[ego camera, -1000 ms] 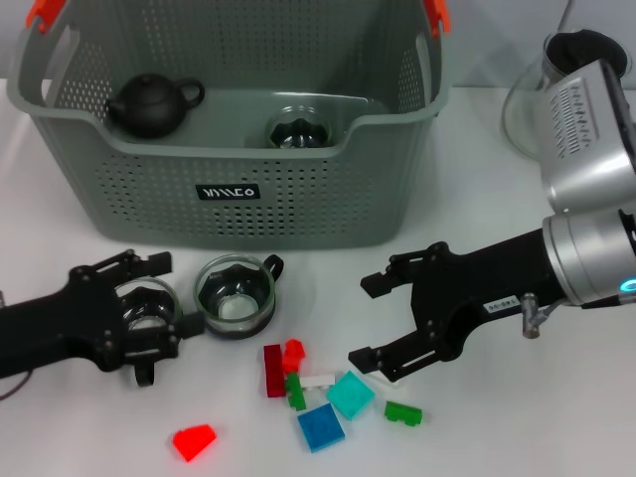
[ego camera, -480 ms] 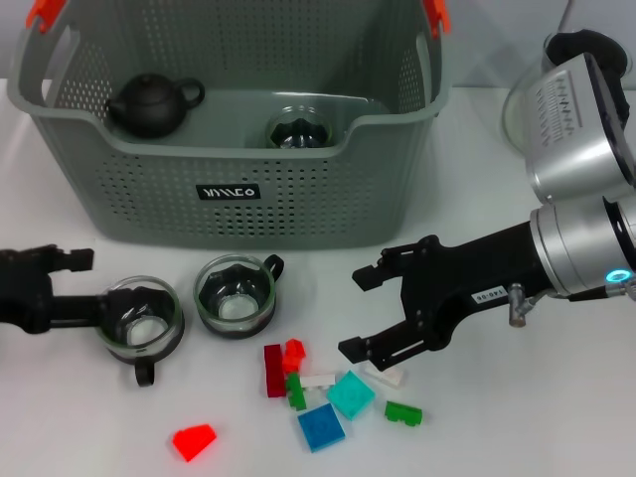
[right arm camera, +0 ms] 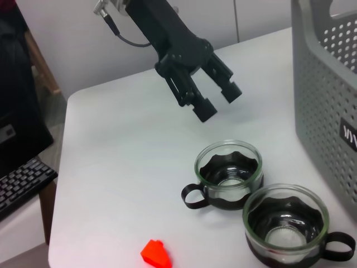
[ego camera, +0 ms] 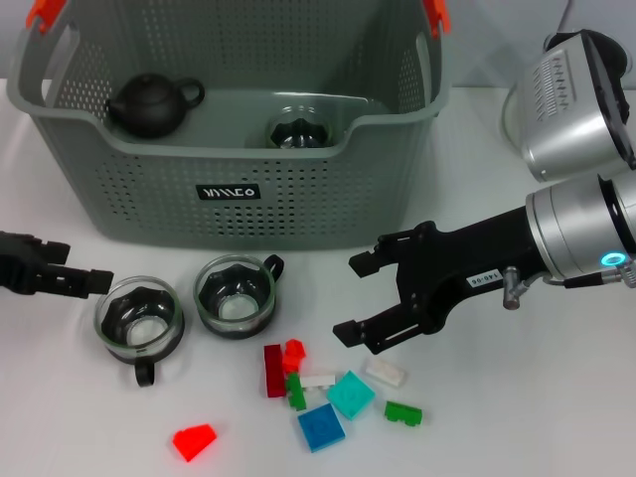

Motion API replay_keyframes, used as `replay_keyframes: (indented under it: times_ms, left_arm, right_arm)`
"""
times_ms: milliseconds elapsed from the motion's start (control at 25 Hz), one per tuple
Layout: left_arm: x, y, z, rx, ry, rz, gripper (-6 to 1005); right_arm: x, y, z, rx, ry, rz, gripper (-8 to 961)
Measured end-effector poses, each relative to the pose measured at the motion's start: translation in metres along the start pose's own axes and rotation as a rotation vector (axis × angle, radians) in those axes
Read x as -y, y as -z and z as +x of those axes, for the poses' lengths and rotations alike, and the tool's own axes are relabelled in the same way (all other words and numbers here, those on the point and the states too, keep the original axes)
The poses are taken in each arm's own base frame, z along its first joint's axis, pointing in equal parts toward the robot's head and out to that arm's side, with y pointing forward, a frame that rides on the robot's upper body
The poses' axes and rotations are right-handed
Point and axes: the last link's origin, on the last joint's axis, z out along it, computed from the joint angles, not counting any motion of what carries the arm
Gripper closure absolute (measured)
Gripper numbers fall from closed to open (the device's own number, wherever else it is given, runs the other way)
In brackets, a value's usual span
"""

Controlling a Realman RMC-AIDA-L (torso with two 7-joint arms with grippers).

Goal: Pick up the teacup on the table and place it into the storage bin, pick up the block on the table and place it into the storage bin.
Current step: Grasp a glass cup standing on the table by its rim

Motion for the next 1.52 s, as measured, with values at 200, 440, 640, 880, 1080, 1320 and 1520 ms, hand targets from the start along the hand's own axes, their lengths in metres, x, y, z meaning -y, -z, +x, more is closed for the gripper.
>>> replay_keyframes:
  times_ms: [200,440,640,880,1080,1320,1520]
  left_arm:
    - [0.001,-0.009,0.016,0.125,0.048,0.066,95]
    - [-0.004,-0.026,0.026,0.254,0.049,0.119,97]
    - [-0.008,-0.042,0.027,0.292,0.045,0.145,99]
    - [-0.011,-0.053,0.022,0.309,0.052,0.14,101]
    - [-0.011,-0.06,0.018,0.32,0.058,0.133,103]
    - [-0.01,-0.069,0.017,0.333,0.06,0.139,105]
    - [-0.009,-0.073,0.018,0.334,0.066,0.153,107]
  right_arm:
    - [0.002,0.002,-0.002,0.005,-0.002,0.01,18]
    - [0.004,0.002,-0.004,0.01,0.001,0.021,19]
    - [0.005,0.003,-0.004,0.012,0.003,0.027,20]
    - [0.006,0.002,-0.004,0.011,0.008,0.028,21]
    - [0.006,0.001,-0.002,0.008,0.002,0.022,21]
    - [0.007,0.0,-0.001,0.007,-0.002,0.025,22]
    - [0.008,0.001,-0.001,0.009,-0.003,0.031,22]
